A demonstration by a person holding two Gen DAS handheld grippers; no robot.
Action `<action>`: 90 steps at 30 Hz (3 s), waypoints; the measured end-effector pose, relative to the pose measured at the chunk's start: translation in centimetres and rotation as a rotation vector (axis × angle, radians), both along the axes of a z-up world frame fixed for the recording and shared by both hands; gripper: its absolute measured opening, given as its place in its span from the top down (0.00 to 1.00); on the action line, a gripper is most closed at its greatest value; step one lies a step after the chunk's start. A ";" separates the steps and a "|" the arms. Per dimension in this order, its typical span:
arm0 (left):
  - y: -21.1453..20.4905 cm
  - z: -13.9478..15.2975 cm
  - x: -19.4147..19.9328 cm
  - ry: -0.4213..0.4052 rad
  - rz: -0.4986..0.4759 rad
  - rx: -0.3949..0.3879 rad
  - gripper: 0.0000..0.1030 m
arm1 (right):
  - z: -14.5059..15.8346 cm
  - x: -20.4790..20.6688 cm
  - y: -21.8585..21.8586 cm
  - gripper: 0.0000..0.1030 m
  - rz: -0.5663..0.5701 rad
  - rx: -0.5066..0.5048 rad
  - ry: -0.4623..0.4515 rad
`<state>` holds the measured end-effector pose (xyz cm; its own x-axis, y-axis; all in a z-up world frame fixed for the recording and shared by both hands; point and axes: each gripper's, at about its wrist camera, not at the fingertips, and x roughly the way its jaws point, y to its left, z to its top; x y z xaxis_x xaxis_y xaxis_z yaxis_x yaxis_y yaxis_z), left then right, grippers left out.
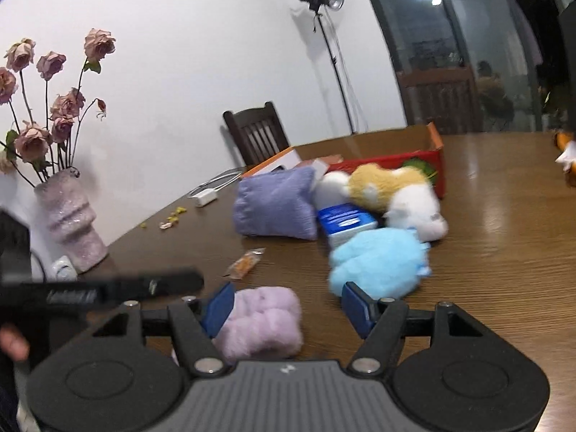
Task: Organize soft objects
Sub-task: 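Close both grippers on the lavender fluffy plush roll, then carry the lavender plush into the box beside the sponge and release it, then move both grippers back to the purple linen pouch in front of the box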
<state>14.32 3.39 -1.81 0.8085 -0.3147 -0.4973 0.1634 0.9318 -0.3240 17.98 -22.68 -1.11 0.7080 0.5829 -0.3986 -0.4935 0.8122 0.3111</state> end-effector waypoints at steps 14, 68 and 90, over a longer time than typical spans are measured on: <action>0.2 -2.4 1.5 0.076 -0.011 -0.142 0.70 | -1.3 -0.9 1.9 0.73 -0.032 0.020 0.091; -0.6 11.7 39.1 0.096 0.026 0.095 0.24 | 10.4 39.7 0.1 0.41 -0.256 -0.248 0.054; 2.6 18.8 6.9 -0.358 0.149 0.297 0.00 | 20.9 10.3 -3.5 0.10 -0.217 -0.227 -0.311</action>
<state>21.18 6.01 17.03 0.9706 -0.0696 -0.2302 0.0742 0.9972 0.0113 28.24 -26.17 19.77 0.9109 0.3299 -0.2479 -0.3461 0.9379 -0.0235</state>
